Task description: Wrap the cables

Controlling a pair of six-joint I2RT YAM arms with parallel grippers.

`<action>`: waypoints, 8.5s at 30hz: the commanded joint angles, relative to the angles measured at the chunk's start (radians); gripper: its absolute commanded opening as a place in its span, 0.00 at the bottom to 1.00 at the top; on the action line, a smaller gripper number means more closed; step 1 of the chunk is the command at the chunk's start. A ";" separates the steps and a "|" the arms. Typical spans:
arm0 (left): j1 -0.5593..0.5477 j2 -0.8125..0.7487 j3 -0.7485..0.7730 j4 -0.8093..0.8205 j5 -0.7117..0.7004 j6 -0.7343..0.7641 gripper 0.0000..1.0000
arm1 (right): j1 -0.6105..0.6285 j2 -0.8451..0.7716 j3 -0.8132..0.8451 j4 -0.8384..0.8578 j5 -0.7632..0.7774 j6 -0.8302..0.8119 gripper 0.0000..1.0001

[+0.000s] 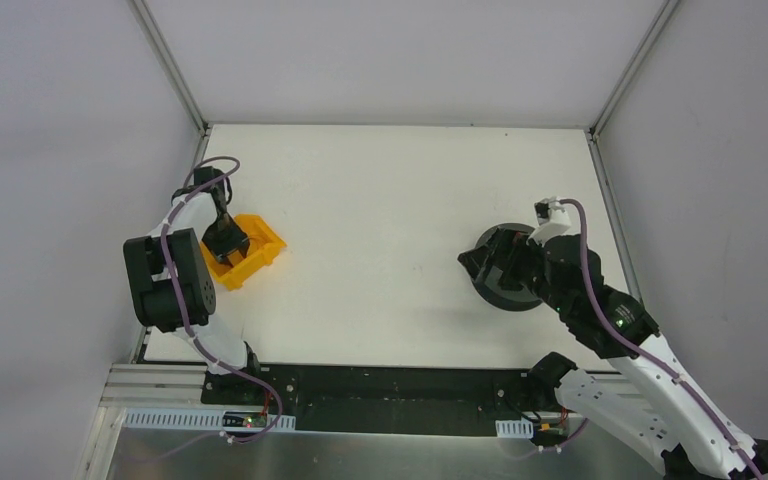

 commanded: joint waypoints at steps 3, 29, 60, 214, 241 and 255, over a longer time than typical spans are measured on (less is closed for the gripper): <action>0.003 0.039 -0.004 0.014 -0.013 -0.017 0.27 | -0.004 0.039 0.082 0.024 0.014 -0.039 0.99; -0.002 -0.218 0.089 0.002 -0.094 0.122 0.00 | -0.004 0.069 0.099 0.067 0.076 -0.106 0.99; -0.004 -0.035 -0.107 0.021 0.010 -0.166 0.48 | -0.004 0.055 0.018 0.065 0.226 -0.199 0.99; -0.785 -0.599 -0.108 0.314 0.627 -0.081 0.00 | 0.120 0.479 -0.222 0.961 -0.192 0.148 0.61; -0.783 -0.553 -0.118 0.143 0.331 -0.042 0.00 | 0.113 -0.032 -0.187 0.365 0.512 0.092 0.00; -0.782 -0.496 -0.115 0.068 0.221 -0.018 0.00 | 0.112 -0.115 -0.154 0.324 0.704 0.043 0.00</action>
